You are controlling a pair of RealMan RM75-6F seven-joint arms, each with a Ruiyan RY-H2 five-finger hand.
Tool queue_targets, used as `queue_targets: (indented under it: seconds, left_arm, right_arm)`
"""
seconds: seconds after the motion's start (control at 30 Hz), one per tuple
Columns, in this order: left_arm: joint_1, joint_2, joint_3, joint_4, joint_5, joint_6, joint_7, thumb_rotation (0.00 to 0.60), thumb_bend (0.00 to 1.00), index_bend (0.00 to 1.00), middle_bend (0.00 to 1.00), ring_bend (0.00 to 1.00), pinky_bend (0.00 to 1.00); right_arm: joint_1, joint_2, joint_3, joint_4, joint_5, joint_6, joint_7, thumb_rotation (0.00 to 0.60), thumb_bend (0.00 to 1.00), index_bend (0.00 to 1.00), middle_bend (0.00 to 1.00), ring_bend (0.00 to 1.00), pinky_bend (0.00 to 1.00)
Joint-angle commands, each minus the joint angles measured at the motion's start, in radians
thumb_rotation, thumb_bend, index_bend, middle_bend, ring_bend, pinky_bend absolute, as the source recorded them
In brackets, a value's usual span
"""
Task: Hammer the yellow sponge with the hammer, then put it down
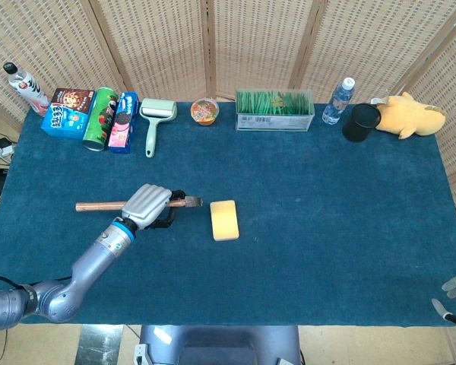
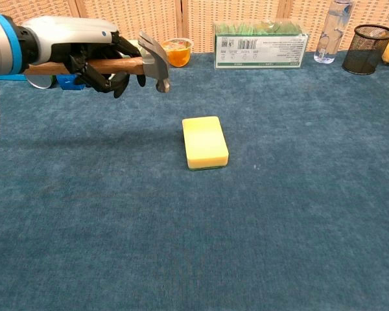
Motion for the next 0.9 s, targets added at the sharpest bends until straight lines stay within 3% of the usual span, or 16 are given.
queue_targets:
  seconds: [0.03,0.2,0.5,0.9]
  left_arm:
    - [-0.037,-0.012,0.006,0.006,-0.041,-0.024,0.036,0.600,0.75,0.56,0.70,0.76,0.77]
    - [-0.121,-0.038,0.025,0.035,-0.141,-0.069,0.121,0.600,0.75,0.56,0.70,0.76,0.77]
    - [-0.239,-0.128,0.063,0.093,-0.307,-0.055,0.241,0.600,0.75,0.56,0.71,0.76,0.77]
    - [-0.378,-0.232,0.091,0.178,-0.566,-0.058,0.322,0.600,0.75,0.56,0.72,0.77,0.78]
  right_arm:
    - [-0.001,-0.002,0.002,0.005,0.003,-0.001,0.005,0.600,0.22,0.53,0.61,0.52,0.36]
    - [-0.005,-0.004,0.003,0.016,0.008,-0.001,0.018,0.600,0.22,0.53,0.61,0.52,0.36]
    - [-0.013,-0.006,0.006,0.032,0.016,0.000,0.038,0.600,0.22,0.53,0.61,0.52,0.36]
    - [-0.025,-0.008,0.014,0.055,0.035,-0.003,0.066,0.600,0.22,0.53,0.61,0.52,0.36]
